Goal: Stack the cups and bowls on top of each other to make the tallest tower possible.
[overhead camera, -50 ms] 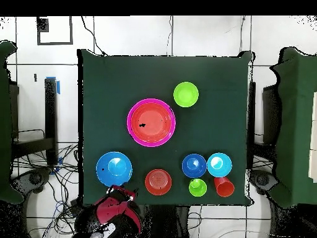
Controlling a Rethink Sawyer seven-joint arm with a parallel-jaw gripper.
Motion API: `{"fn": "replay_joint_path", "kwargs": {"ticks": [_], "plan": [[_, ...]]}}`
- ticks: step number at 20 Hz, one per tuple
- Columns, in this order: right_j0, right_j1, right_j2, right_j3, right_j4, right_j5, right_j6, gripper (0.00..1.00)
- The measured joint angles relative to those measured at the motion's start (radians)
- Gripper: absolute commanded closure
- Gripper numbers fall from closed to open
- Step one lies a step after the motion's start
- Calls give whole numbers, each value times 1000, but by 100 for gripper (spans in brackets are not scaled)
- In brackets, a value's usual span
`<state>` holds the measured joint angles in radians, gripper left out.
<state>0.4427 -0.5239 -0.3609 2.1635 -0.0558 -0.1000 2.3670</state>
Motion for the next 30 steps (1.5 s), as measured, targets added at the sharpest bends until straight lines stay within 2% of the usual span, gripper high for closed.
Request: {"fn": "replay_joint_path", "kwargs": {"ticks": [10, 15, 30], "plan": [[34, 65, -18, -7, 28, -31, 0, 0], [63, 82, -34, -14, 44, -32, 0, 0], [98, 135, -85, -43, 84, -32, 0, 0]]}}
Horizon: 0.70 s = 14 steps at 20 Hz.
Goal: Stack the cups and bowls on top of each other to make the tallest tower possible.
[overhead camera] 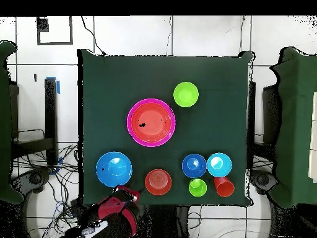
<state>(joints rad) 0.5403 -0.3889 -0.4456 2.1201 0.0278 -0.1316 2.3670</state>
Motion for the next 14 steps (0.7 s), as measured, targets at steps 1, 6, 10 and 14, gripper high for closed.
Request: {"fn": "replay_joint_path", "kwargs": {"ticks": [1, 6, 10, 14], "plan": [[5, 6, -4, -4, 7, 0, 0, 0], [33, 26, -12, -26, 42, 0, 0, 0], [49, 34, -13, -45, 74, 0, 0, 0], [71, 48, -17, -77, 122, 6, 0, 0]]}}
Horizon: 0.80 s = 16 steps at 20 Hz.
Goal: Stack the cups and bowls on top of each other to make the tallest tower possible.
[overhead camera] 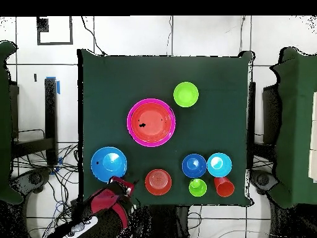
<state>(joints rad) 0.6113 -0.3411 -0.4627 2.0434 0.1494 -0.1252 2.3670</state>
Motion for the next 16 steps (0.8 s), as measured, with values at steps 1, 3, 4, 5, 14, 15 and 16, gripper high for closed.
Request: {"fn": "replay_joint_path", "kwargs": {"ticks": [1, 3, 4, 5, 14, 15, 16], "plan": [[5, 3, -2, -5, 8, 4, 0, 0], [29, 11, -10, -29, 39, 23, 0, 0], [36, 13, -12, -37, 48, 30, 0, 0], [44, 16, -15, -48, 57, 42, 0, 0], [87, 31, -28, -147, 114, 162, 0, 0], [84, 31, -27, -166, 117, 177, 0, 0], [82, 32, -25, -184, 119, 193, 0, 0]]}}
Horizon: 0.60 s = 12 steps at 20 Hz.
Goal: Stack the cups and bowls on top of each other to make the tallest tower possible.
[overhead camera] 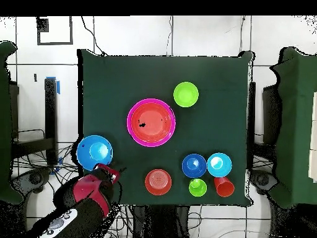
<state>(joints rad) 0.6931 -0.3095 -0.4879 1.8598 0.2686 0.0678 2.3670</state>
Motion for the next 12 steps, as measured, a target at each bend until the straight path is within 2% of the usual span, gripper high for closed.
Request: {"fn": "replay_joint_path", "kwargs": {"ticks": [3, 11, 12], "plan": [[-28, -5, 22, -26, 0, 13, 0, 0], [-340, -42, 302, -86, -64, 21, 0, 0], [-362, -47, 319, -90, -70, 26, 0, 0]]}}
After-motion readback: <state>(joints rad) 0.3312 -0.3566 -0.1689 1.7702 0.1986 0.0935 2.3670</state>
